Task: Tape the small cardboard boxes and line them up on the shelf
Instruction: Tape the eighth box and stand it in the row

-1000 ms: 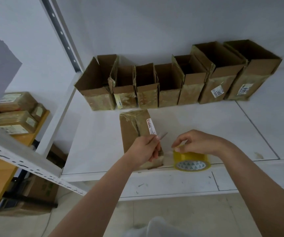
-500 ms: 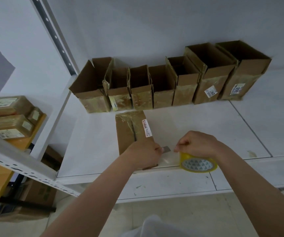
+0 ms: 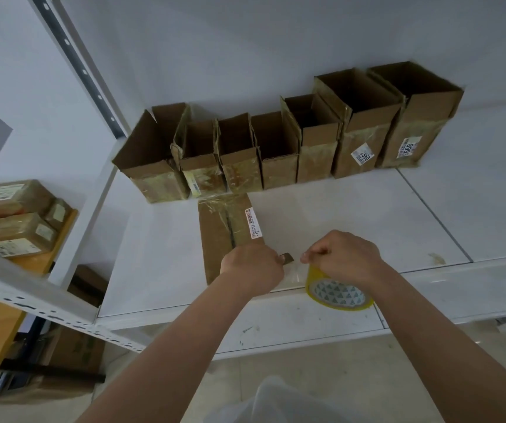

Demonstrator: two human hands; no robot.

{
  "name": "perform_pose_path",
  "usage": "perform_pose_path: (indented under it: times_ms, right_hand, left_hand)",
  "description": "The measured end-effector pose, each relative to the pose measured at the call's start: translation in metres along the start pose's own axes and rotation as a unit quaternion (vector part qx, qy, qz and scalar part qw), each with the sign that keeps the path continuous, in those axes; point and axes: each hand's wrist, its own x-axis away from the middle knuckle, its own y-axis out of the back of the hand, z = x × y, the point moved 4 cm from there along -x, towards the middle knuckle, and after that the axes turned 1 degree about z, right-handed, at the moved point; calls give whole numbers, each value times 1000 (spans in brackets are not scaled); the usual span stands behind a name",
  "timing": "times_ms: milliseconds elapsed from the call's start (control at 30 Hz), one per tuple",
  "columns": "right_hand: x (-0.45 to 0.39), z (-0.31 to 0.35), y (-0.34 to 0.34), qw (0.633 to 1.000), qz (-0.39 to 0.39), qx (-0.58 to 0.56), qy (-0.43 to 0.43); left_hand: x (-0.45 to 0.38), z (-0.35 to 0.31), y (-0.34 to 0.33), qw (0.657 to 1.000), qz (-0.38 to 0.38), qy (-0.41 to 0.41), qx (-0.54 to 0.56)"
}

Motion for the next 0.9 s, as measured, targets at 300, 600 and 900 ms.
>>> perform_pose_path:
  times_ms: [300,600,900]
  right_hand:
    - [7,-3,-9,998,13,-53,-29]
    - [20,-36,31,979,-70,-171,-88]
    - [28,-12,33,963,-61,-263,-3]
  left_hand:
    - [6,25,-1,986,-71,65,137]
    - [2,14,-2,990,-93,92,59]
    - [18,14,18,898,-139,47,414]
